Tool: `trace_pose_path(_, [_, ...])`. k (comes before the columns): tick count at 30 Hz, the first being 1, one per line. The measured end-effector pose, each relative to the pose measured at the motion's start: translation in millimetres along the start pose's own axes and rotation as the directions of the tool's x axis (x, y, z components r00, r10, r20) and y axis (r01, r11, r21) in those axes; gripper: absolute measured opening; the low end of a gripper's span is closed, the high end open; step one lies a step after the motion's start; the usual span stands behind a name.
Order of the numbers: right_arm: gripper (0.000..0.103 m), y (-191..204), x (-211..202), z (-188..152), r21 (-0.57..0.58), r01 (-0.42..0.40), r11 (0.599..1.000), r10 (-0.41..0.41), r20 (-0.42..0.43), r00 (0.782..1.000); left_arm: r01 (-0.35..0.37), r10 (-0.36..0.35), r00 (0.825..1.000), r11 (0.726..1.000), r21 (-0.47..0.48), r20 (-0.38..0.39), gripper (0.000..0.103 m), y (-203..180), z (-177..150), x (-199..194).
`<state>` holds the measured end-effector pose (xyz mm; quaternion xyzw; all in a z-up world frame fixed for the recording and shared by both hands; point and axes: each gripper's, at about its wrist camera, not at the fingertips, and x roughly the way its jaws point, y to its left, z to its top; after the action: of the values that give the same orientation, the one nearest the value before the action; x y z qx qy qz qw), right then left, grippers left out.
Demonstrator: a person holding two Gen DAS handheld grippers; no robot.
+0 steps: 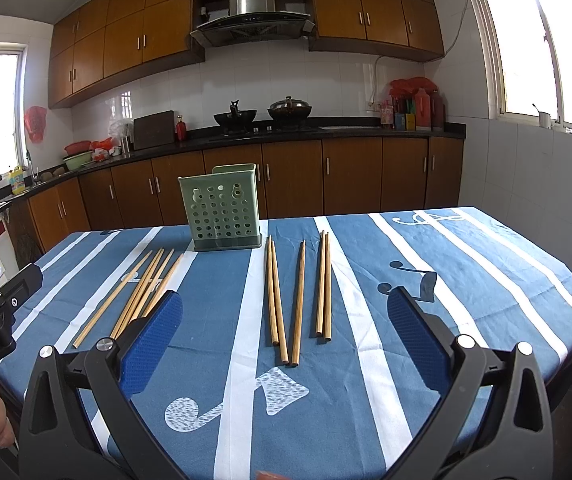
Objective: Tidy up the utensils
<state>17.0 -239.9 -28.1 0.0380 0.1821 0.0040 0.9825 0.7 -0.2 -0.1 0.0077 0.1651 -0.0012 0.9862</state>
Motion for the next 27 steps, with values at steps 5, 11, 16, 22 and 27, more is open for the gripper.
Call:
trace_pose_path(5, [0.101, -0.2, -0.1, 0.0, 0.001, 0.000, 1.000, 0.000, 0.000, 1.000, 0.000, 0.000, 1.000, 1.000, 0.000, 0.000, 0.099, 0.0, 0.0, 0.1])
trace_pose_path(11, [0.101, -0.4, -0.2, 0.1, 0.001, 0.000, 1.000, 0.000, 0.000, 1.000, 0.000, 0.000, 1.000, 1.000, 0.000, -0.001, 0.099, 0.0, 0.0, 0.2])
trace_pose_path(16, [0.101, -0.6, -0.3, 0.1, 0.001, -0.001, 1.000, 0.001, -0.001, 1.000, 0.000, 0.000, 1.000, 1.000, 0.000, -0.002, 0.099, 0.0, 0.0, 0.4])
trace_pose_path(22, [0.101, -1.0, 0.1, -0.1, 0.002, 0.000, 1.000, 0.000, -0.002, 1.000, 0.001, -0.001, 1.000, 1.000, 0.000, -0.003, 0.099, -5.5, -4.4, 2.4])
trace_pose_path(27, [0.101, -1.4, 0.8, -0.5, 0.003, -0.001, 1.000, 0.001, -0.003, 1.000, 0.001, -0.001, 1.000, 1.000, 0.000, -0.003, 0.099, -5.7, -4.7, 3.7])
